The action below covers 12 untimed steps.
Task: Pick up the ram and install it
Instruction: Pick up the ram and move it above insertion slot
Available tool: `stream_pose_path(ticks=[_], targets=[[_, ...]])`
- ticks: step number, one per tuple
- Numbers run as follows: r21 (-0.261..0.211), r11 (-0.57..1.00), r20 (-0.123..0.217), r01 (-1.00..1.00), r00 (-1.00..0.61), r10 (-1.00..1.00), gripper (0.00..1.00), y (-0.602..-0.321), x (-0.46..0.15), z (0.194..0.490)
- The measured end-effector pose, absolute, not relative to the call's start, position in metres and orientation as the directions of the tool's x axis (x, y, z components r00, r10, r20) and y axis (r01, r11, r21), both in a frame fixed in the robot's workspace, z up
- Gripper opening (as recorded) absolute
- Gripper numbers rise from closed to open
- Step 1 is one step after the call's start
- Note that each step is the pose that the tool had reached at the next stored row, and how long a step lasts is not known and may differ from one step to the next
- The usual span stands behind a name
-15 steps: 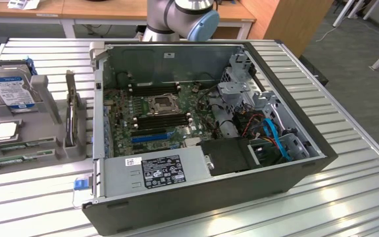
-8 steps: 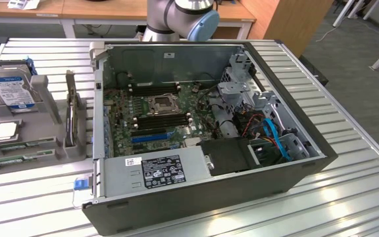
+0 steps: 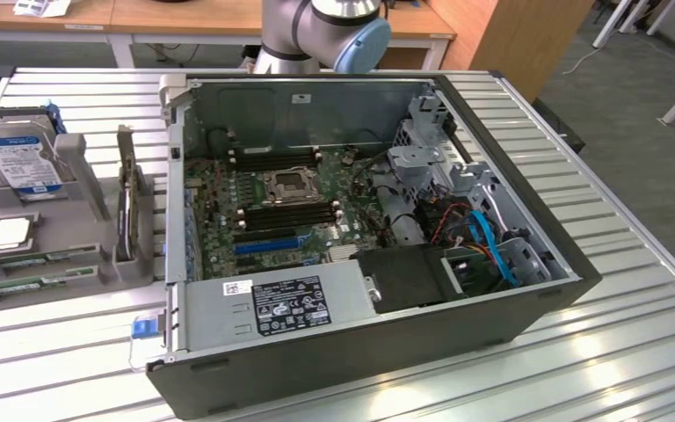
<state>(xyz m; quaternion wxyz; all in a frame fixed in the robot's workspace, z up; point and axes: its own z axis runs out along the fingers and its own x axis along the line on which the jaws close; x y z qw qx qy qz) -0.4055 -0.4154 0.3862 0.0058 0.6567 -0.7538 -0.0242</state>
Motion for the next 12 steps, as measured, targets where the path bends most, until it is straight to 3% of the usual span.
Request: stream_pose_path(ticks=[12], targets=[[0.044, 0.115, -0.023, -0.992, -0.117, -0.993, 0.10, -0.4154, -0.4054, 0.3862]])
